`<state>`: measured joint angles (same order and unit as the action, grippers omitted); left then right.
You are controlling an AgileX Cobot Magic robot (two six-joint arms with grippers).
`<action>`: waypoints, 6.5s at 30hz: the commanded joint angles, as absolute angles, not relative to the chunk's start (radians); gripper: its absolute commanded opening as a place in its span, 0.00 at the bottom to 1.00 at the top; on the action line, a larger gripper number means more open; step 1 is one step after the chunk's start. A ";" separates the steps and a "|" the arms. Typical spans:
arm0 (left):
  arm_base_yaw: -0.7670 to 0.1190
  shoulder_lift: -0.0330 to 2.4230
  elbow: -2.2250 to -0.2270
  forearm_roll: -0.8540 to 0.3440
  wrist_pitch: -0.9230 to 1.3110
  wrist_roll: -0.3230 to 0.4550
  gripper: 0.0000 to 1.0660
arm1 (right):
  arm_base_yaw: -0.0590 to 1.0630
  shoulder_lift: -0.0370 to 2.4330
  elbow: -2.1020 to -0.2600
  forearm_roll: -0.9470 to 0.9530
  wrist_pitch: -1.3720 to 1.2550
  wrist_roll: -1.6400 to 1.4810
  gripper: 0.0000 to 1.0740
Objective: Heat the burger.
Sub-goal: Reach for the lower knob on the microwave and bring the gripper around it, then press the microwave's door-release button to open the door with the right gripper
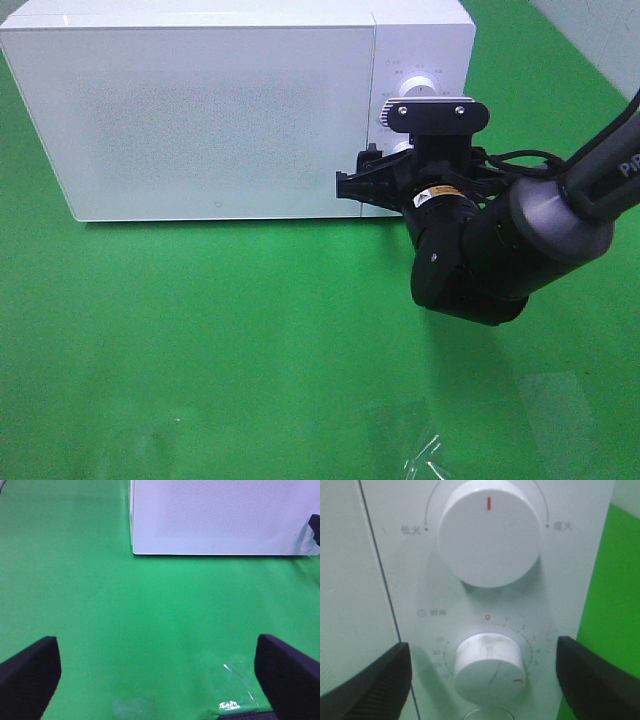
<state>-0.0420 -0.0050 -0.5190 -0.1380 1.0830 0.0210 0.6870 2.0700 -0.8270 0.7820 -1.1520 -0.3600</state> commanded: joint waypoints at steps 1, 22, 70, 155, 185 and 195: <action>-0.042 -0.022 -0.516 -0.142 1.068 0.023 0.92 | 0.680 2.080 -0.843 0.770 -1.146 -0.365 0.71; -0.042 -0.022 -0.516 -0.141 1.068 0.023 0.92 | 0.650 2.086 -0.855 0.745 -1.134 -0.344 0.67; -0.042 -0.022 -0.516 -0.141 1.068 0.023 0.92 | 0.650 2.086 -0.862 0.312 -1.277 1.081 0.00; -0.042 -0.022 -0.516 -0.142 1.068 0.023 0.92 | 0.538 1.626 -0.643 0.371 -0.459 0.284 0.68; -0.042 -0.022 -0.516 -0.142 1.068 0.023 0.92 | 0.451 1.019 -0.670 -0.009 0.476 0.028 0.71; -0.042 -0.022 -0.516 -0.142 1.068 0.023 0.92 | 0.451 0.796 -0.670 -0.011 0.701 0.045 0.71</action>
